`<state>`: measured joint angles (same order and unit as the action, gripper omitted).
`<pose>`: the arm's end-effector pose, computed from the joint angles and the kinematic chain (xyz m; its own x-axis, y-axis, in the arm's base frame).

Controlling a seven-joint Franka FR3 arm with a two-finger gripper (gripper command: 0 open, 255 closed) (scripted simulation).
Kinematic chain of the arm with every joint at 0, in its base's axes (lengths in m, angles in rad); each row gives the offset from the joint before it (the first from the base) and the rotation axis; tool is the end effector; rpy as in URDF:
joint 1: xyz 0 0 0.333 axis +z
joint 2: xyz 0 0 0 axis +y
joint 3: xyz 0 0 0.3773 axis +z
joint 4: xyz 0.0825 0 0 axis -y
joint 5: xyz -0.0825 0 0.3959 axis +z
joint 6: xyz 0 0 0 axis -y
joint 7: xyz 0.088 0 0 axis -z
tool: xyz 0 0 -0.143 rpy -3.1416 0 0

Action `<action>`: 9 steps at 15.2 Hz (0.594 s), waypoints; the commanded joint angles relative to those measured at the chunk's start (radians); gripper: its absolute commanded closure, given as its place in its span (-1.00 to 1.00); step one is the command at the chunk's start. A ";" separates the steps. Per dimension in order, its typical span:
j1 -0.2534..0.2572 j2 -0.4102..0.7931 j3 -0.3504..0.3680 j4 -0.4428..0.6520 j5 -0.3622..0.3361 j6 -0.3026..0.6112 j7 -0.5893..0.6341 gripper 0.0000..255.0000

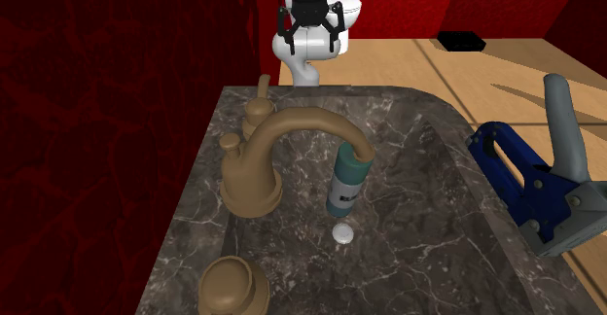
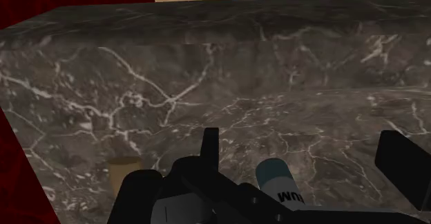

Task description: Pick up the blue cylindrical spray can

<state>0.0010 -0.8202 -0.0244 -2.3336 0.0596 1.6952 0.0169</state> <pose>0.2833 -0.0020 0.6313 0.9829 -0.0428 0.1789 -0.0288 -0.9964 -0.0803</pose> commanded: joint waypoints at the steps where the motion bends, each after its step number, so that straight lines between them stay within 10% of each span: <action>1: 0.000 0.000 0.000 0.000 0.000 0.000 0.000 -1.00; 9: -0.014 0.358 0.107 0.242 -0.011 0.047 0.163 -1.00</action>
<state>-0.0099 -0.5148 0.0709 -2.1352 0.0530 1.7437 0.1582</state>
